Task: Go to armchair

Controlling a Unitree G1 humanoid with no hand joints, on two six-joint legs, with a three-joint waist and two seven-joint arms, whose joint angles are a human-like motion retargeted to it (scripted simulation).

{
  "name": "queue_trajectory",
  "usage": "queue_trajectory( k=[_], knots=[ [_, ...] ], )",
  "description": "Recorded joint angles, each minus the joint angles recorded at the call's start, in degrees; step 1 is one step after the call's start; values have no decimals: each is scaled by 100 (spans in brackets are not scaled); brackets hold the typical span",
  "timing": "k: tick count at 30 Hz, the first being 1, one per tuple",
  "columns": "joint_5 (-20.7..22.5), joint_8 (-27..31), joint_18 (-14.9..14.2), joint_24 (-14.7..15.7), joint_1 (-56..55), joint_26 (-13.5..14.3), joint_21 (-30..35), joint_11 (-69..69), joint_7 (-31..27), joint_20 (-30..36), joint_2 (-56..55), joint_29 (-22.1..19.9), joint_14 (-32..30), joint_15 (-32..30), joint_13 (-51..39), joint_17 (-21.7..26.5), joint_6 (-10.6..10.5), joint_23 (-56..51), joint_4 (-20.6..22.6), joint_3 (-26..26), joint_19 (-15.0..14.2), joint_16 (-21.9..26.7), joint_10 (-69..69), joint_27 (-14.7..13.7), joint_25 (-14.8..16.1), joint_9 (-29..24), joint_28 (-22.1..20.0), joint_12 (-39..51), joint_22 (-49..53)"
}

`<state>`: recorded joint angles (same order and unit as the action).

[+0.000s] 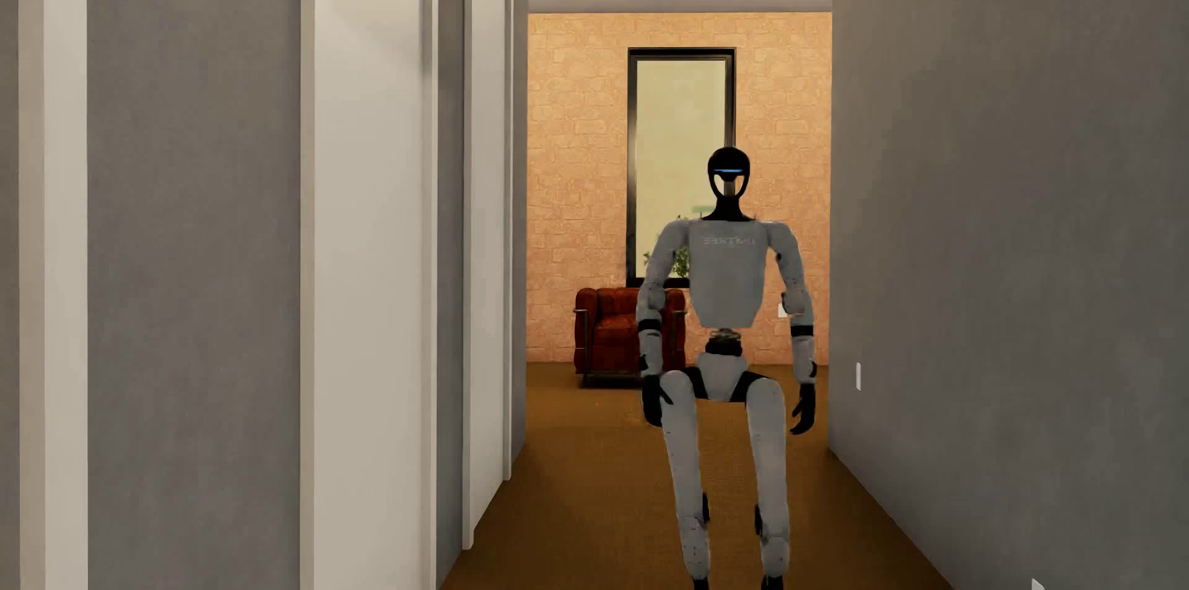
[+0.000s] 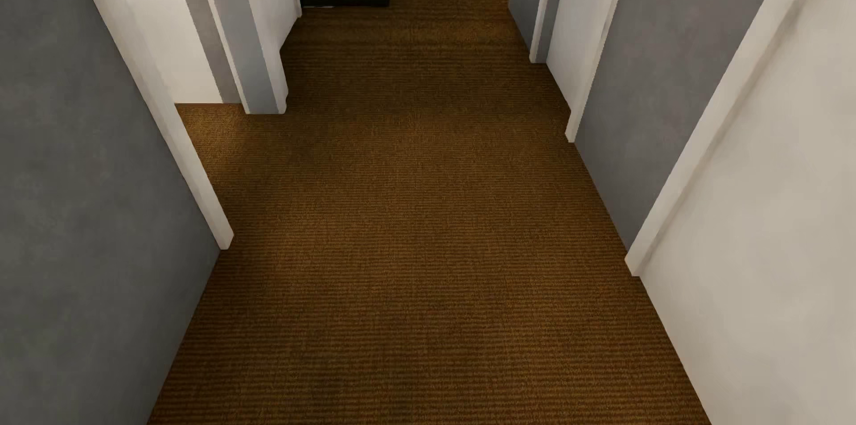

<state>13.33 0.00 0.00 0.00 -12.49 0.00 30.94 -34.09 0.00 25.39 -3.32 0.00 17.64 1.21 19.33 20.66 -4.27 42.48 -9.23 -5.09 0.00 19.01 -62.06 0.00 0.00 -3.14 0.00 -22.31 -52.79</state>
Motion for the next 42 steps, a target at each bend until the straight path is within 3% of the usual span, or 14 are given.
queue_trajectory(
  k=[2, 4, 7, 9, 10, 14, 18, 19, 22, 24, 32, 38, 42],
  knots=[
    [-80, 0, 0, 0, -435, 0, -551, -46, 0, 12, 472, 0, -446, 561, -129, 114, 65, -913, -56, -407, 0, -15, 1878, 0, 0, 95, 0, -401, -110],
    [-195, 0, 0, 0, -742, 0, -1056, -236, 0, -44, 756, 0, -672, 1059, -264, 168, -22, -1538, -289, -627, 0, -97, 3293, 0, 0, 247, 0, -785, -59],
    [-801, 0, 0, 0, -819, 0, -1346, -564, 0, 234, 1400, 0, -692, 1497, -311, 175, -79, -1804, -585, -931, 0, -142, 3254, 0, 0, 315, 0, -1214, 109],
    [-1278, 0, 0, 0, -1078, 0, -1431, -875, 0, 483, 1555, 0, -1711, 1284, -111, 56, -72, -1548, -582, -1069, 0, -165, 2349, 0, 0, 445, 0, -1183, -15],
    [-1516, 0, 0, 0, -1121, 0, -1512, -1169, 0, 529, 1524, 0, -1914, 1014, -39, -85, -2, -1183, -526, -1034, 0, -193, 1862, 0, 0, 429, 0, -1050, -188],
    [-1789, 0, 0, 0, -572, 0, -403, -1930, 0, 298, 766, 0, -985, -1065, -247, -155, 36, 679, -401, -839, 0, -18, 1452, 0, 0, 158, 0, -331, 101],
    [-1825, 0, 0, 0, 42, 0, -466, -1555, 0, -635, 72, 0, -542, -3080, 261, 83, 71, 910, -354, -434, 0, 384, 1757, 0, 0, 106, 0, -32, 1090],
    [-1872, 0, 0, 0, 185, 0, -508, -1438, 0, -1028, 12, 0, -450, -3121, 340, 155, 115, 874, -324, -414, 0, 446, 1800, 0, 0, 121, 0, -16, 1165],
    [-1973, 0, 0, 0, 452, 0, -538, -970, 0, -2124, 66, 0, -235, -3121, 449, 357, 241, 644, -311, -240, 0, 544, 1786, 0, 0, 145, 0, 28, 1087],
    [-2031, 0, 0, 0, 555, 0, -719, -808, 0, -2299, -102, 0, -85, -3034, 408, 398, 270, 684, -322, -210, 0, 624, 1751, 0, 0, 177, 0, 110, 894],
    [-1901, 0, 0, 0, 680, 0, -1074, -308, 0, -1848, -643, 0, 48, -1608, 177, 380, 236, 291, -567, 256, 0, 741, 1718, 0, 0, 38, 0, 134, 992],
    [-1698, 0, 0, 0, 775, 0, -830, -271, 0, -1323, -1365, 0, 119, -1370, 236, 226, 225, 430, -604, 635, 0, 670, 2055, 0, 0, -191, 0, 519, 1313],
    [-1755, 0, 0, 0, 688, 0, -354, -216, 0, -1042, -1680, 0, 216, -614, 489, 80, 234, 584, -754, 632, 0, 745, 1881, 0, 0, -274, 0, 764, 2100]
  ],
)
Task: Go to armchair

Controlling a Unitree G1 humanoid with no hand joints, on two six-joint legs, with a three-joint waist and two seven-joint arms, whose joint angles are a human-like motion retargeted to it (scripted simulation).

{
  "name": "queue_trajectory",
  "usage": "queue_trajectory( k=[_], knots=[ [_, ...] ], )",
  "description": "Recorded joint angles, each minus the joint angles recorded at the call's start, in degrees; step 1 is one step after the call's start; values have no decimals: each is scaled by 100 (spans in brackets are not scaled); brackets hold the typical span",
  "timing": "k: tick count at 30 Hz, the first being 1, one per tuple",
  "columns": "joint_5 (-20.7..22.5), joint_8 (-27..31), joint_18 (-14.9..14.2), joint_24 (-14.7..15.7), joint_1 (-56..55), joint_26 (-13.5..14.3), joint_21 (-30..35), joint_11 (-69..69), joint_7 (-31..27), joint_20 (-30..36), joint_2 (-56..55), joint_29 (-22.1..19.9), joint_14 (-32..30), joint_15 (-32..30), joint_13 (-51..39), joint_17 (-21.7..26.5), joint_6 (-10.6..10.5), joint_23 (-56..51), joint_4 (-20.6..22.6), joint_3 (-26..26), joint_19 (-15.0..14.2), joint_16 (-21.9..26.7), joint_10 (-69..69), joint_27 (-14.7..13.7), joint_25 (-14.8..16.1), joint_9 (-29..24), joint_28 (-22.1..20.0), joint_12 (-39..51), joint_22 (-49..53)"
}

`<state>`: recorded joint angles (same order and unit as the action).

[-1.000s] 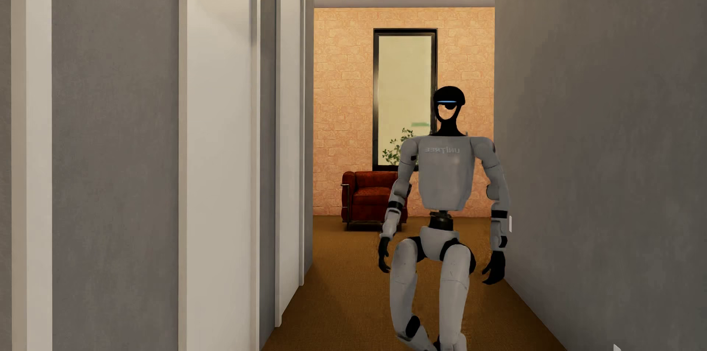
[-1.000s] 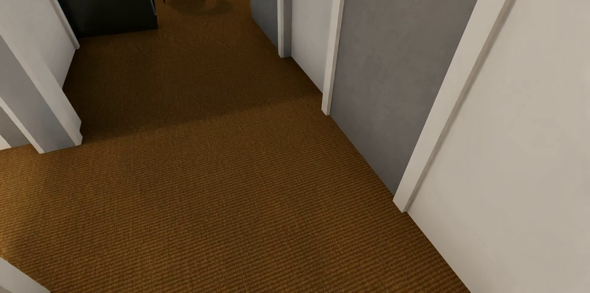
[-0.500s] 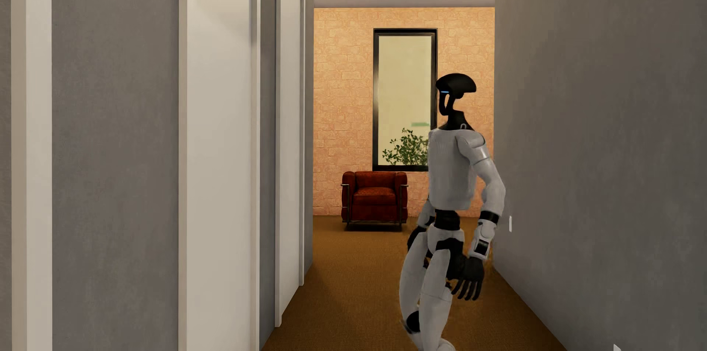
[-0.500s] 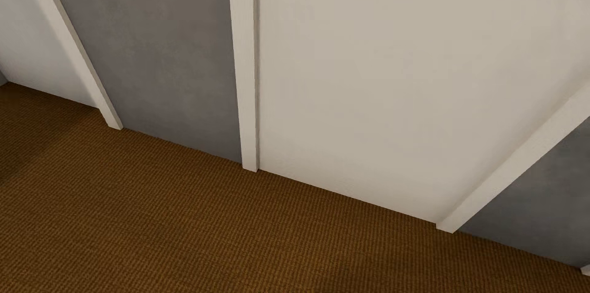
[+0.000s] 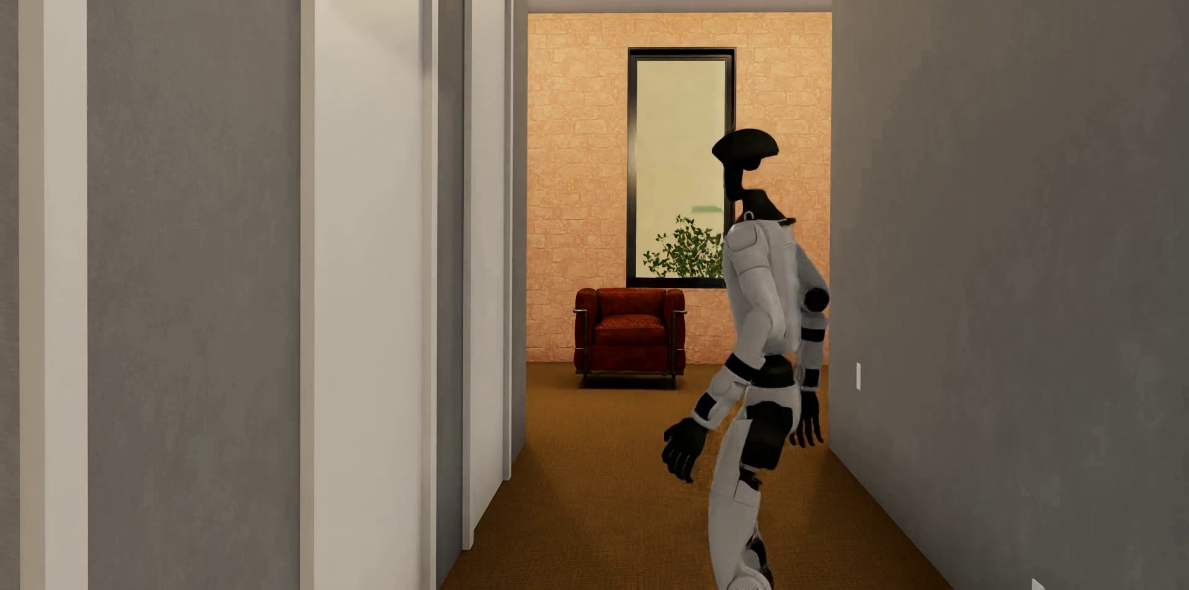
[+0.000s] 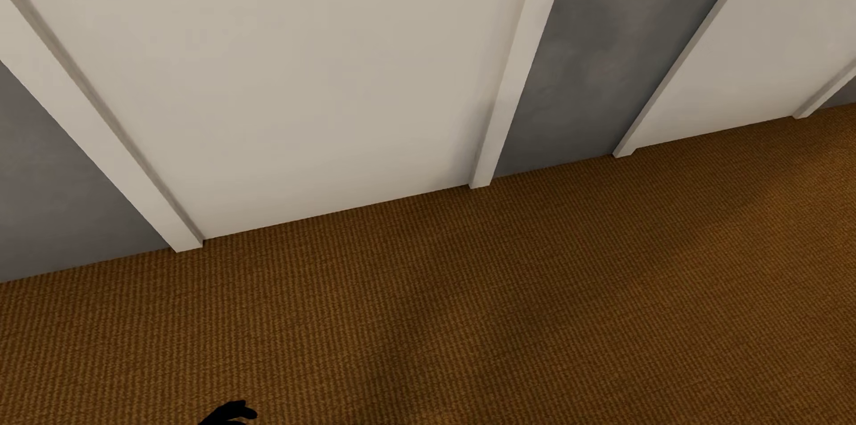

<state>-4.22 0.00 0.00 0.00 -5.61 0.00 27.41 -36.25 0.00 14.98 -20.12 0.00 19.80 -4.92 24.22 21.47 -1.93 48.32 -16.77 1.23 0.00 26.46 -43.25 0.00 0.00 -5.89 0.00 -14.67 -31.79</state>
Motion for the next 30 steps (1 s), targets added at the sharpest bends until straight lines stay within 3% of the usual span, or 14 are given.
queue_trajectory(
  k=[2, 6, 9, 11, 15, 18, 22, 24, 26, 28, 29, 30],
  knots=[
    [-142, 0, 0, 0, 150, 0, 189, -211, 0, 42, -249, 0, 32, 122, 66, -73, -31, 67, -12, 52, 0, -49, 26, 0, 0, 1, 0, -61, 357],
    [-381, 0, 0, 0, 1097, 0, 234, -998, 0, 29, -749, 0, -275, -1136, 232, -196, -119, 63, 139, 440, 0, -206, 531, 0, 0, 70, 0, -368, 458],
    [-51, 0, 0, 0, 1326, 0, 137, -1485, 0, 42, -1011, 0, -633, -1238, 231, -239, -164, 146, -96, 750, 0, -251, 94, 0, 0, 124, 0, -536, 13],
    [343, 0, 0, 0, 935, 0, 125, -1615, 0, -12, -795, 0, -838, -574, 12, -187, -175, 209, -268, 568, 0, -352, -977, 0, 0, 82, 0, -645, -540],
    [1275, 0, 0, 0, -705, 0, -483, -570, 0, 319, 485, 0, -473, 1001, -714, 48, -195, -192, 548, -540, 0, -458, -2709, 0, 0, 10, 0, -1073, -1381],
    [1592, 0, 0, 0, -2117, 0, -739, 883, 0, 743, 2246, 0, -521, 2302, -1179, 278, -160, -1014, 1114, -1301, 0, -421, -1806, 0, 0, -2, 0, -1433, -1629],
    [1307, 0, 0, 0, -3439, 0, -684, 1480, 0, 981, 3979, 0, -1024, 3299, -1834, 542, 3, -1900, 996, -2257, 0, -242, 319, 0, 0, 19, 0, -1514, -2126],
    [1006, 0, 0, 0, -3656, 0, -367, 1465, 0, 1012, 4474, 0, -825, 2975, -2027, 609, 46, -1890, 886, -2668, 0, -137, 754, 0, 0, 75, 0, -1454, -2310],
    [624, 0, 0, 0, -3745, 0, -4, 770, 0, 1066, 4533, 0, -707, 1637, -1937, 465, 259, -1433, 996, -2918, 0, -83, -113, 0, 0, 124, 0, -1328, -2562],
    [359, 0, 0, 0, -3512, 0, 477, -1071, 0, 1151, 3939, 0, -469, -214, -1707, 301, 392, -881, 1245, -2656, 0, -184, -1266, 0, 0, -12, 0, -1067, -2789],
    [347, 0, 0, 0, -2975, 0, 678, -2285, 0, 1054, 3488, 0, -153, -734, -1542, 336, 302, -787, 1473, -2309, 0, -319, -1393, 0, 0, -179, 0, -912, -2695],
    [364, 0, 0, 0, -2466, 0, 854, -3336, 0, 1068, 2824, 0, 22, -551, -1402, 275, 242, -584, 1617, -1869, 0, -421, -1244, 0, 0, -165, 0, -759, -2515]
  ],
)
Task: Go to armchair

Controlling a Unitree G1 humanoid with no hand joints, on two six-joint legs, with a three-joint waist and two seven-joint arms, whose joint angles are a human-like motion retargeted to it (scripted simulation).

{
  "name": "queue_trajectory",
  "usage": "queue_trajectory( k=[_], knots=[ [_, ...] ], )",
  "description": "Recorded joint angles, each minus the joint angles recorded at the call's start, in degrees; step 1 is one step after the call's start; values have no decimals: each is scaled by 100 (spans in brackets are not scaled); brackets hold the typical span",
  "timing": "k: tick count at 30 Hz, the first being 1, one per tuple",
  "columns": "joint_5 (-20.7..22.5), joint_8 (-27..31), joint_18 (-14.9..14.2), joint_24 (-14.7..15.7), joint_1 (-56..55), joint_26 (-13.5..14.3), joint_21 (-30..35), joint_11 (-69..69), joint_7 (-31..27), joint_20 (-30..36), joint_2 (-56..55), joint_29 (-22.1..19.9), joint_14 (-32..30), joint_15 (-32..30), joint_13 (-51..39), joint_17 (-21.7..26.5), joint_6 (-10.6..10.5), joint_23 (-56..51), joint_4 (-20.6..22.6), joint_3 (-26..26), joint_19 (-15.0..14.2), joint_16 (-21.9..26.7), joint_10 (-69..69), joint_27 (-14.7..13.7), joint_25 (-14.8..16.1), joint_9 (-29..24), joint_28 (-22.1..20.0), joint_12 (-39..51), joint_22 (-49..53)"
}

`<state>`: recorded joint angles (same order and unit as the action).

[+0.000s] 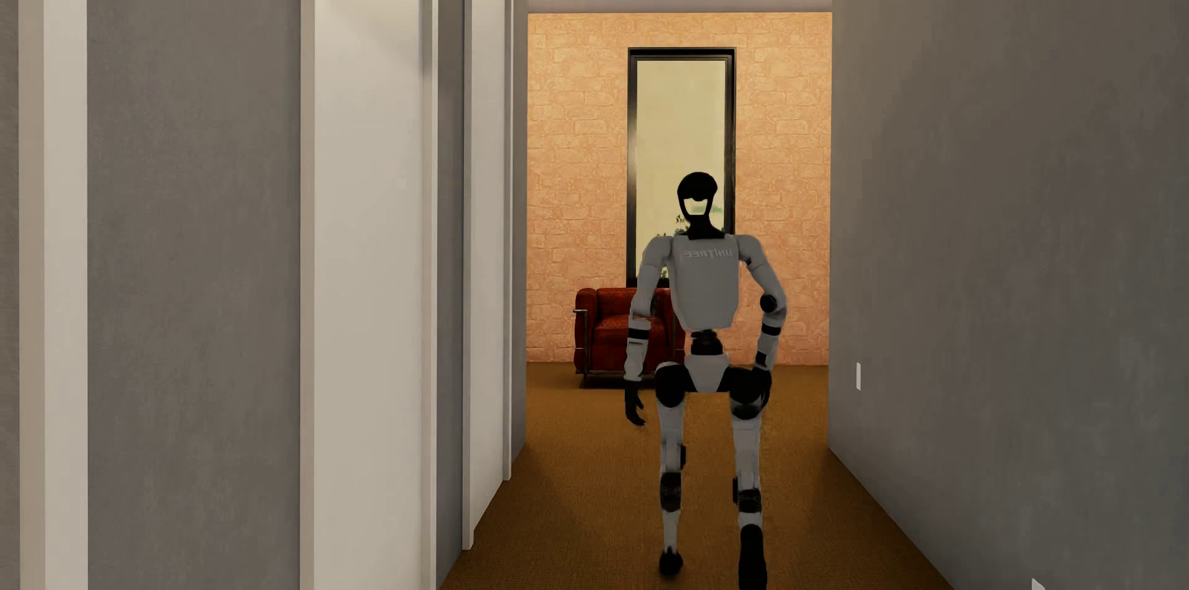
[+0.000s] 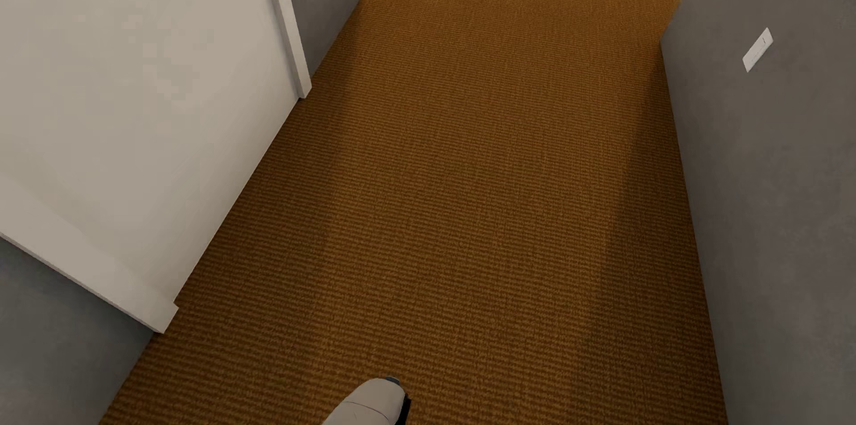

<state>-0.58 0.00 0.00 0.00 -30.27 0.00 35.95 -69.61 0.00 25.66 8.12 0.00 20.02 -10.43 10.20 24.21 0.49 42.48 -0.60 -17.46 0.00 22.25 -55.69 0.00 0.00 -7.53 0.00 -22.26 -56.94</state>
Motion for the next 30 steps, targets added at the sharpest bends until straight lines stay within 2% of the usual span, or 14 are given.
queue_trajectory(
  k=[3, 6, 9, 10, 11, 13, 14, 18, 22, 24, 25, 26, 28, 30],
  knots=[
    [390, 0, 0, 0, 2021, 0, 4, -331, 0, -471, -1938, 0, -140, 428, 854, -229, -291, 486, 83, 1298, 0, -135, 1283, 0, 0, 76, 0, 266, 1331],
    [542, 0, 0, 0, 3904, 0, 581, 2847, 0, -920, -3091, 0, -233, -99, 1503, -60, -392, 639, -110, 2410, 0, 41, 2446, 0, 0, 76, 0, 802, 2590],
    [392, 0, 0, 0, 5117, 0, 780, 4212, 0, -1346, -3847, 0, 145, 2957, 1951, 125, -497, 694, -443, 3238, 0, 295, 2760, 0, 0, 165, 0, 1472, 3245],
    [303, 0, 0, 0, 5345, 0, 776, 4122, 0, -1572, -4042, 0, -100, 2750, 2020, 116, -520, 849, -663, 3567, 0, 325, 2637, 0, 0, 153, 0, 1538, 3264],
    [299, 0, 0, 0, 5450, 0, 751, 3924, 0, -1622, -4217, 0, -754, 1646, 2071, 74, -547, 1004, -885, 3775, 0, 329, 2337, 0, 0, 157, 0, 1513, 3165],
    [708, 0, 0, 0, 5028, 0, 746, 2990, 0, -1508, -4369, 0, -2847, -353, 2047, -43, -811, 1307, -1239, 3496, 0, 146, 934, 0, 0, 274, 0, 1258, 2660],
    [948, 0, 0, 0, 4604, 0, 800, 2663, 0, -1352, -4067, 0, -3300, -266, 1885, -72, -858, 1353, -1222, 3135, 0, 35, -92, 0, 0, 227, 0, 1093, 2291],
    [1373, 0, 0, 0, 2245, 0, -15, 3725, 0, -141, -1404, 0, -895, 1146, 948, -115, -596, 458, -735, 1555, 0, -190, -2126, 0, 0, 78, 0, 283, 803],
    [849, 0, 0, 0, 731, 0, -1334, 4610, 0, 149, 643, 0, -970, 2846, -59, 40, -274, -1069, -709, 214, 0, -100, 1275, 0, 0, 220, 0, -760, -29],
    [636, 0, 0, 0, 374, 0, -1829, 4592, 0, -170, 1060, 0, -1320, 3112, -381, 260, -236, -1827, -812, -265, 0, -48, 3321, 0, 0, 451, 0, -1123, -155],
    [448, 0, 0, 0, 181, 0, -2041, 4465, 0, -214, 1272, 0, -1485, 3001, -450, 336, -224, -2031, -852, -465, 0, -4, 3823, 0, 0, 503, 0, -1234, -245],
    [248, 0, 0, 0, 64, 0, -2198, 4178, 0, -281, 1473, 0, -897, 2664, -429, 343, -192, -2074, -825, -651, 0, 28, 2335, 0, 0, 505, 0, -1300, -362],
    [-133, 0, 0, 0, -170, 0, -2189, 2702, 0, -270, 1250, 0, -1285, 1094, -209, 162, 98, -1798, -443, -627, 0, 74, 986, 0, 0, 579, 0, -1243, -651],
    [-177, 0, 0, 0, 618, 0, -1530, 391, 0, -137, 431, 0, -683, -67, 33, -5, 115, -1091, -9, -237, 0, 13, 522, 0, 0, 383, 0, -895, -629]
  ],
)
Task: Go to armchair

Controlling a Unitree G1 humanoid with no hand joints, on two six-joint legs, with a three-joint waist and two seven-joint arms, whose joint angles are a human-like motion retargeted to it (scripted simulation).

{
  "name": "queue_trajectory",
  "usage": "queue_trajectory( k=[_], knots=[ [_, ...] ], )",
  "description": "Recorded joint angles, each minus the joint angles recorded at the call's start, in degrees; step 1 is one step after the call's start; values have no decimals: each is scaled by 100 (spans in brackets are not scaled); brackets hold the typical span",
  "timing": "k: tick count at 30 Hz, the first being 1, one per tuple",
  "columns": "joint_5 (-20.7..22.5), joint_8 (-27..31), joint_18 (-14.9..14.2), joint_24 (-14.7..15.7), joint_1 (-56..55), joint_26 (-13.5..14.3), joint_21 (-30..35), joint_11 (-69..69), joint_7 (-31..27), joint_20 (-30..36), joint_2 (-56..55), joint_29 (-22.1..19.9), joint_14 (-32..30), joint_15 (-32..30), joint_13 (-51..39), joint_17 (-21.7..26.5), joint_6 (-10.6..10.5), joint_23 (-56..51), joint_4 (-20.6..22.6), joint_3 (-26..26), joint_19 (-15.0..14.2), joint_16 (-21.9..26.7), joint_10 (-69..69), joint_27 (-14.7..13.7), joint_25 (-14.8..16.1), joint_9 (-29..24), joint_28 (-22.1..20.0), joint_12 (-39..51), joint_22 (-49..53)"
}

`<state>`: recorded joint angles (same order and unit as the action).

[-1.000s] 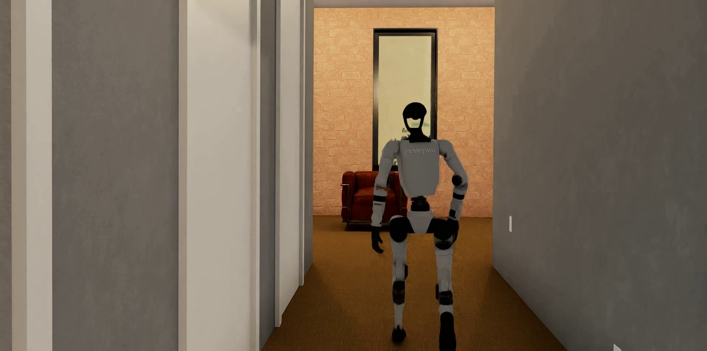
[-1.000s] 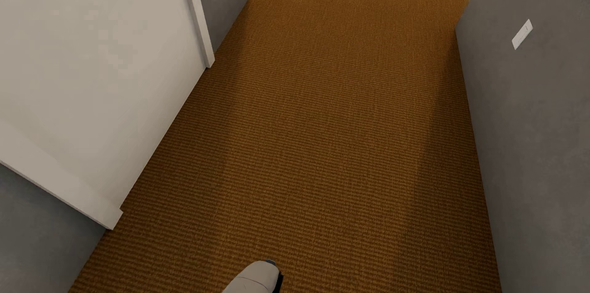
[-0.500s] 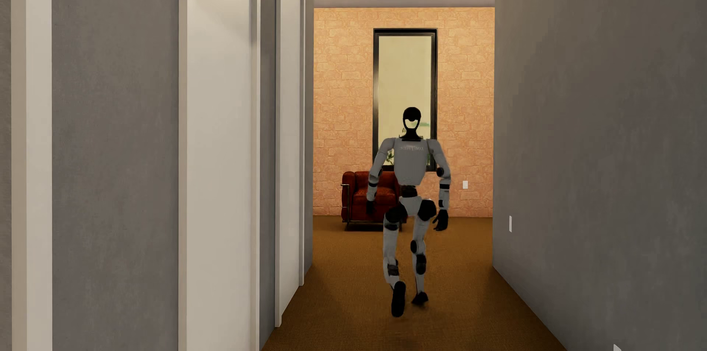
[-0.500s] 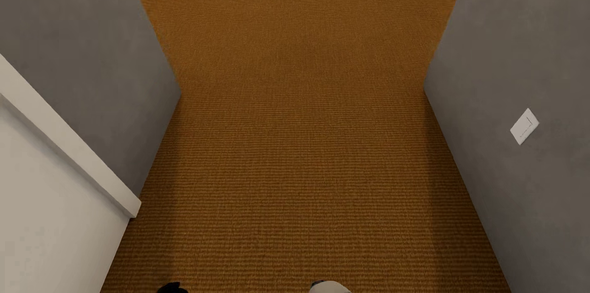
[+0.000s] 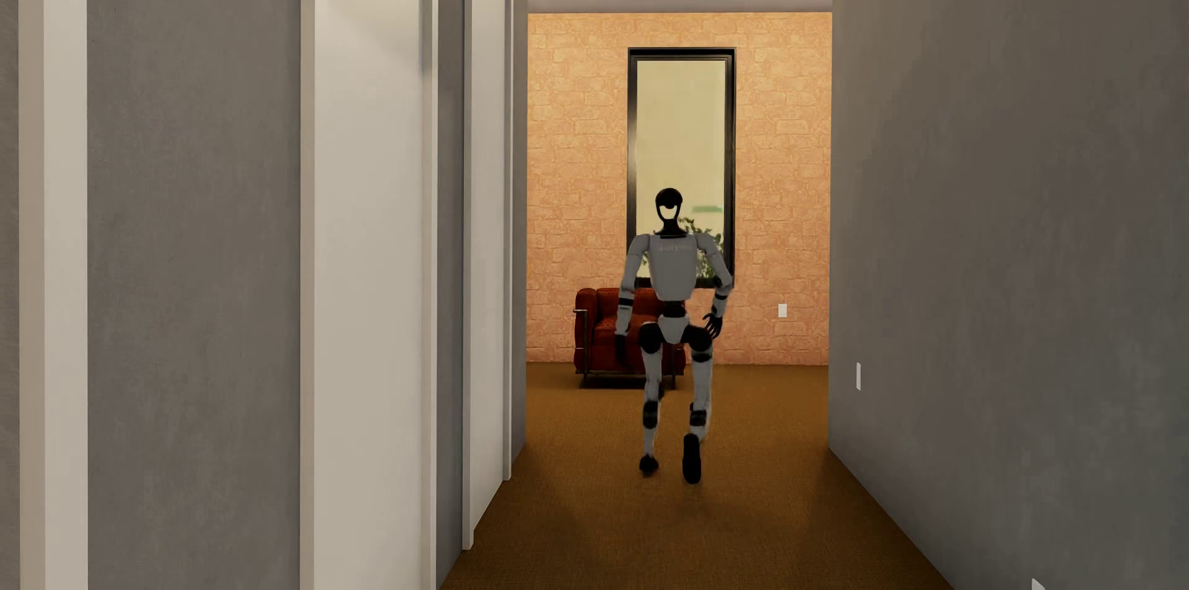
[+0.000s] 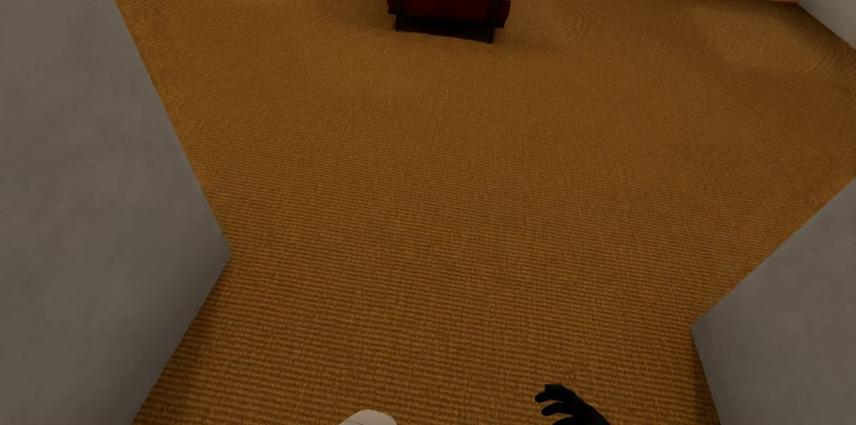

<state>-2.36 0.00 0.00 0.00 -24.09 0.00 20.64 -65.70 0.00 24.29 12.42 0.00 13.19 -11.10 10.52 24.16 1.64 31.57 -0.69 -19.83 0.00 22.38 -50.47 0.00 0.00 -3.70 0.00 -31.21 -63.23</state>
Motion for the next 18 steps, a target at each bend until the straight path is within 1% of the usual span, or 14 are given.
queue_trajectory(
  k=[2, 3, 5, 6, 7, 9, 10, 11, 13, 14, 15, 16, 17, 18],
  knots=[
    [261, 0, 0, 0, 1123, 0, 840, -1215, 0, -95, -1182, 0, 96, 490, 122, -181, -199, 1028, 206, 729, 0, -140, 543, 0, 0, -114, 0, 358, 782],
    [443, 0, 0, 0, 1723, 0, 856, -1016, 0, -279, -1700, 0, 63, 445, 441, -279, -364, 1306, 223, 1133, 0, -224, 911, 0, 0, -157, 0, 548, 1323],
    [688, 0, 0, 0, 2742, 0, 1765, 774, 0, -481, -2572, 0, -38, -326, 852, -275, -586, 2074, 93, 1848, 0, -231, 1532, 0, 0, -185, 0, 988, 2462],
    [709, 0, 0, 0, 3176, 0, 1967, 1974, 0, -652, -2869, 0, -8, -490, 1114, -262, -646, 2253, 2, 2175, 0, -214, 1751, 0, 0, -188, 0, 1208, 3047],
    [666, 0, 0, 0, 3579, 0, 2136, 3036, 0, -855, -3077, 0, 126, 114, 1371, -248, -664, 2388, -68, 2433, 0, -172, 1924, 0, 0, -158, 0, 1418, 3551],
    [427, 0, 0, 0, 4068, 0, 2396, 3867, 0, -1180, -3512, 0, 369, 2786, 1766, -170, -609, 2453, -186, 2958, 0, -40, 1954, 0, 0, -69, 0, 1873, 4190],
    [360, 0, 0, 0, 4331, 0, 2402, 3802, 0, -1372, -3650, 0, 335, 3159, 1916, -133, -607, 2456, -299, 3215, 0, 0, 1898, 0, 0, -69, 0, 1969, 4364],
    [384, 0, 0, 0, 4592, 0, 2501, 3749, 0, -1531, -3755, 0, 76, 2637, 2028, -92, -604, 2528, -391, 3418, 0, 4, 1771, 0, 0, -72, 0, 1950, 4396],
    [832, 0, 0, 0, 4524, 0, 2337, 3317, 0, -1616, -3937, 0, -1272, 474, 2197, -124, -818, 2680, -770, 3436, 0, -70, 737, 0, 0, 99, 0, 1704, 4080],
    [1098, 0, 0, 0, 4199, 0, 2362, 2874, 0, -1446, -3888, 0, -2062, -25, 2147, -144, -961, 2774, -957, 3287, 0, -160, -239, 0, 0, 93, 0, 1601, 3674],
    [1337, 0, 0, 0, 3767, 0, 2295, 2638, 0, -1192, -3571, 0, -2324, -30, 1982, -158, -1030, 2811, -1057, 3151, 0, -237, -1274, 0, 0, -18, 0, 1539, 3144],
    [1569, 0, 0, 0, 3120, 0, 2186, 2677, 0, -822, -3166, 0, -1850, 154, 1676, -189, -1075, 2761, -1128, 2954, 0, -273, -2276, 0, 0, -135, 0, 1584, 2568],
    [1670, 0, 0, 0, 2567, 0, 2110, 2907, 0, -411, -2572, 0, -977, 516, 1380, -186, -1036, 2545, -1058, 2661, 0, -309, -2838, 0, 0, -212, 0, 1589, 2001],
    [1642, 0, 0, 0, 2083, 0, 1917, 3196, 0, -106, -1952, 0, -259, 926, 1131, -167, -916, 2197, -887, 2292, 0, -320, -2930, 0, 0, -211, 0, 1456, 1569]
  ],
)
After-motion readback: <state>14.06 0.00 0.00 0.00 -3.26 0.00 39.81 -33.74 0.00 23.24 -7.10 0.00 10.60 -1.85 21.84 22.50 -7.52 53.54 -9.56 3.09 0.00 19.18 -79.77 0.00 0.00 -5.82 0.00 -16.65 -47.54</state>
